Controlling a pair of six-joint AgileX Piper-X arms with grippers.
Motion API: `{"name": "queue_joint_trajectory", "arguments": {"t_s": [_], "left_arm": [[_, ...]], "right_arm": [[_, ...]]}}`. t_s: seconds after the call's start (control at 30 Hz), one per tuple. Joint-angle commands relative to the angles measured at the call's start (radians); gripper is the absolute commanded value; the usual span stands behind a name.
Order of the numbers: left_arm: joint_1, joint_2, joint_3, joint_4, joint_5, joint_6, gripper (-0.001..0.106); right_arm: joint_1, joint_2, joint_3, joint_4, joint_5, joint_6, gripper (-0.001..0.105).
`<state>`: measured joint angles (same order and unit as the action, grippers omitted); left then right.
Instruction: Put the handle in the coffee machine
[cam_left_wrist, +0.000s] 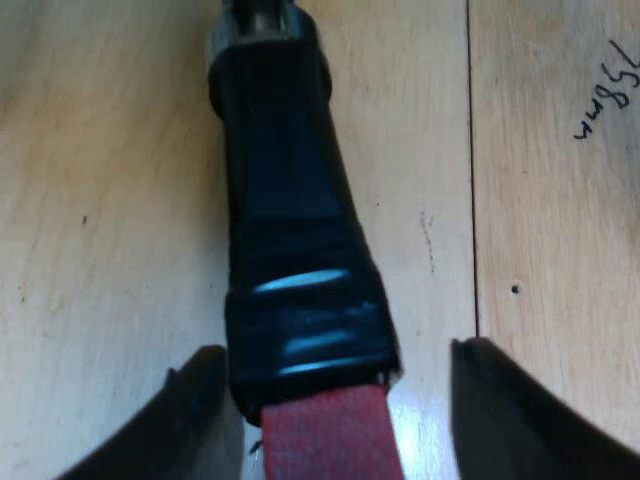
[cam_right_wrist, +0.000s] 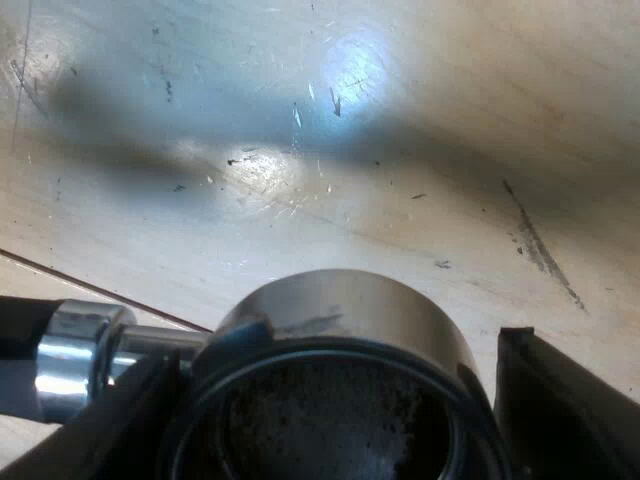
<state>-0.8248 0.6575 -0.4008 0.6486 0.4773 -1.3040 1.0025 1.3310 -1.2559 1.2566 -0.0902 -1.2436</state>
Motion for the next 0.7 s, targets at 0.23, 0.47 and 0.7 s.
{"name": "queue_joint_trajectory", "arguments": {"t_s": [0.23,0.47,0.7], "left_arm": [[-0.001,-0.001,-0.003,0.014,-0.003,0.007,0.023],[-0.001,-0.001,-0.003,0.028,-0.003,0.007,0.001],[-0.001,-0.001,-0.003,0.032,-0.003,0.007,0.000]], "right_arm": [[0.001,-0.014,-0.014,0.006,-0.020,-0.009,0.000],[0.001,-0.014,-0.014,0.006,-0.020,-0.009,0.000],[0.001,-0.014,-0.014,0.006,-0.006,-0.009,0.000]]}}
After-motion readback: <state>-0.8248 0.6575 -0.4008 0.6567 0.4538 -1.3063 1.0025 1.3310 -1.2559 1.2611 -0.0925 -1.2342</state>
